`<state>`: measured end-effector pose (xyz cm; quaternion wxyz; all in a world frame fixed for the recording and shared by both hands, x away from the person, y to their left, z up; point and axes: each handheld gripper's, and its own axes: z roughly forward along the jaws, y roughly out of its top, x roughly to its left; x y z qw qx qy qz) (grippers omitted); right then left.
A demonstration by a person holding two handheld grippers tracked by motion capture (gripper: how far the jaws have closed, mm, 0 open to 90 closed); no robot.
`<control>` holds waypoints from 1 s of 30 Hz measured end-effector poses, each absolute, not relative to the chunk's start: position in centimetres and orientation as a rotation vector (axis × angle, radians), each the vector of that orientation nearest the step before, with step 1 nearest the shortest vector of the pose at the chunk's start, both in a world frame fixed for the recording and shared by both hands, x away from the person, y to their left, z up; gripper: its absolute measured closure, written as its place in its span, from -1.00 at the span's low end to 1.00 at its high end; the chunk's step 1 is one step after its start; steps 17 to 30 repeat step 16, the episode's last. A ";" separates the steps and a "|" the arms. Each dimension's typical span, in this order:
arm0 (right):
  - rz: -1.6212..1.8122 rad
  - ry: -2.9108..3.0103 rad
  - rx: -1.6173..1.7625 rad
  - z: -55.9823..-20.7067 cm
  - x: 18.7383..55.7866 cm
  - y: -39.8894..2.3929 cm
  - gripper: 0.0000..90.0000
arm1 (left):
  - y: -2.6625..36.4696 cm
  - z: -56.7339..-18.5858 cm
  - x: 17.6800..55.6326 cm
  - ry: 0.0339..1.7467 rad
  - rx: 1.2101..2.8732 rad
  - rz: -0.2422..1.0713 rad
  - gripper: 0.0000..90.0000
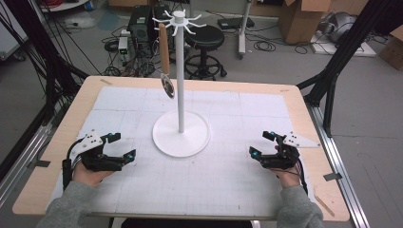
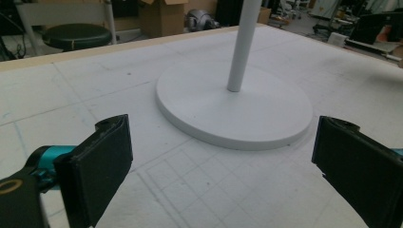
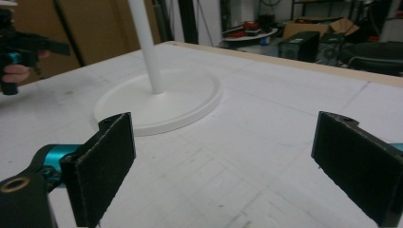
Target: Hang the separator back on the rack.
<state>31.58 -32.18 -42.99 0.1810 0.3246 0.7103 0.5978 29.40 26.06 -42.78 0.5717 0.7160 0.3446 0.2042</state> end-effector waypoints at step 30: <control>1.575 1.864 1.089 -43.4 31.8 -34.9 -0.85 | 28.4 -43.3 29.6 0.944 1.639 0.563 -0.85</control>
